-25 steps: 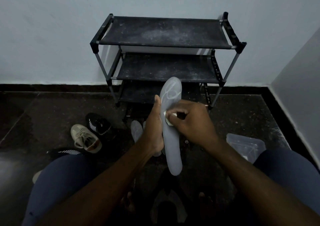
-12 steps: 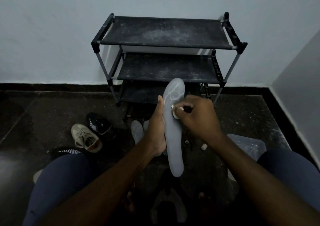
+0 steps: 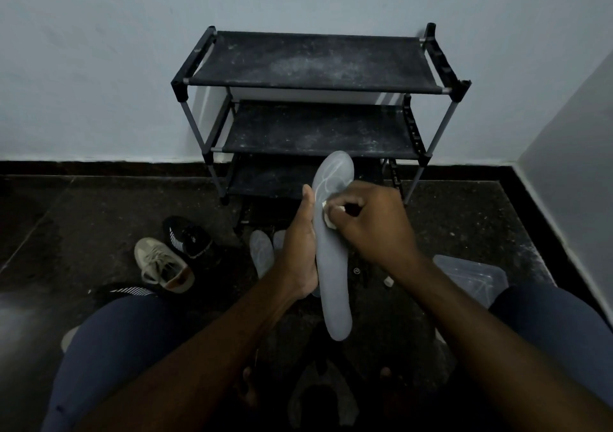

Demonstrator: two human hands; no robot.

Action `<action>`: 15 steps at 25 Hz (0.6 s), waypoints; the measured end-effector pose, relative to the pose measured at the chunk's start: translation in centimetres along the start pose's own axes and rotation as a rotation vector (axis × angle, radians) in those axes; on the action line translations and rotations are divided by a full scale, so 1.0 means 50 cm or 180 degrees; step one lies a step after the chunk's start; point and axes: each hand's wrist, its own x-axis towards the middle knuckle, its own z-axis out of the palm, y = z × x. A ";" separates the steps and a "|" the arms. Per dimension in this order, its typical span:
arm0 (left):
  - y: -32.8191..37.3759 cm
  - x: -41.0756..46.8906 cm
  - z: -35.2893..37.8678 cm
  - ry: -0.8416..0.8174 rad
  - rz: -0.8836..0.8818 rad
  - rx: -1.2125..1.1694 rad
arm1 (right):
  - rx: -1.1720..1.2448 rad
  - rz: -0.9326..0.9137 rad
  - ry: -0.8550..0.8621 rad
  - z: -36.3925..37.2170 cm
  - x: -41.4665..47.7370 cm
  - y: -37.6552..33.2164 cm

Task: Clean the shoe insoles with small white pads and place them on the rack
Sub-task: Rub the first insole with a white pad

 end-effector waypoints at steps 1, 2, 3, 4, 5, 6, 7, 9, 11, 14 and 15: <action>0.002 0.000 -0.003 -0.0025 -0.0009 -0.0009 | -0.0015 -0.0050 -0.0093 0.006 -0.008 -0.005; 0.005 0.000 -0.007 -0.0040 -0.0013 -0.0029 | -0.0023 -0.0051 -0.0169 0.007 -0.015 -0.006; 0.008 0.000 -0.008 -0.0048 -0.0012 -0.0042 | -0.0031 -0.0006 -0.0190 0.004 -0.019 -0.002; 0.008 0.001 -0.008 -0.0056 -0.0004 -0.0044 | -0.0040 0.0064 -0.0139 -0.002 -0.016 0.006; 0.007 0.000 -0.006 -0.0064 0.0017 -0.0027 | -0.0036 0.0131 -0.0031 -0.009 -0.010 0.014; 0.004 0.000 -0.005 -0.0067 0.0040 -0.0022 | -0.0021 0.0166 0.0084 -0.013 -0.002 0.020; 0.001 -0.001 -0.002 -0.0070 0.0053 -0.0033 | -0.0013 0.0154 0.0152 -0.014 0.005 0.020; 0.001 -0.002 -0.002 -0.0100 0.0032 -0.0081 | -0.0049 0.0050 0.0061 -0.003 0.004 0.010; 0.005 -0.001 -0.007 -0.0120 0.0020 -0.0097 | -0.0088 -0.0058 -0.0141 0.009 -0.011 0.002; 0.006 0.000 -0.009 -0.0092 0.0039 -0.0038 | -0.0156 0.0055 -0.0078 -0.005 -0.012 0.016; 0.005 -0.001 -0.005 -0.0070 0.0041 0.0024 | -0.0156 0.0103 0.0057 -0.010 -0.004 0.022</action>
